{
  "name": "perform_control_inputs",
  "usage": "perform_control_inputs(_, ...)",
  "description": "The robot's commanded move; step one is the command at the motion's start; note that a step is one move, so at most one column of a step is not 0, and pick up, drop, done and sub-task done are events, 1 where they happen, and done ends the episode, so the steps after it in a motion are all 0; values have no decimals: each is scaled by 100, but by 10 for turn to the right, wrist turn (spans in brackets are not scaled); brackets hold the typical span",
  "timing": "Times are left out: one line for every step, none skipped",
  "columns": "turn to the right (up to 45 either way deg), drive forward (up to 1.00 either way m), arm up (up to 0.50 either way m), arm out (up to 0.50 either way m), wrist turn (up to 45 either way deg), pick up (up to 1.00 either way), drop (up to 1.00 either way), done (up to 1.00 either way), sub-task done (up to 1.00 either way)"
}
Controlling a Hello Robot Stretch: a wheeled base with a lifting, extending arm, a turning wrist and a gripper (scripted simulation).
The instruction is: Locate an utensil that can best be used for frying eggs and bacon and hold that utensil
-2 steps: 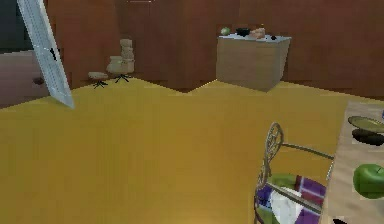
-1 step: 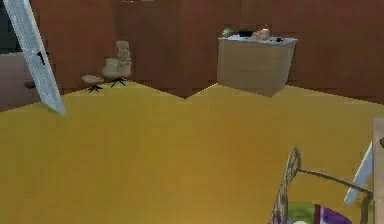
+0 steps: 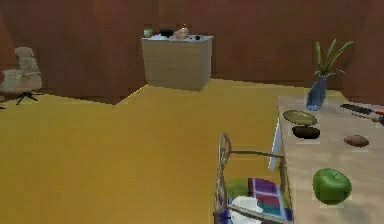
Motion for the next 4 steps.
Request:
perform_control_inputs(0, 40, 0, 0, 0, 0, 0, 0, 0)
perform_control_inputs(0, 0, 50, 0, 0, 0, 0, 0, 0)
perform_control_inputs(0, 0, 38, 0, 0, 0, 0, 0, 0)
perform_control_inputs(0, 0, 0, 42, 0, 0, 0, 0, 0)
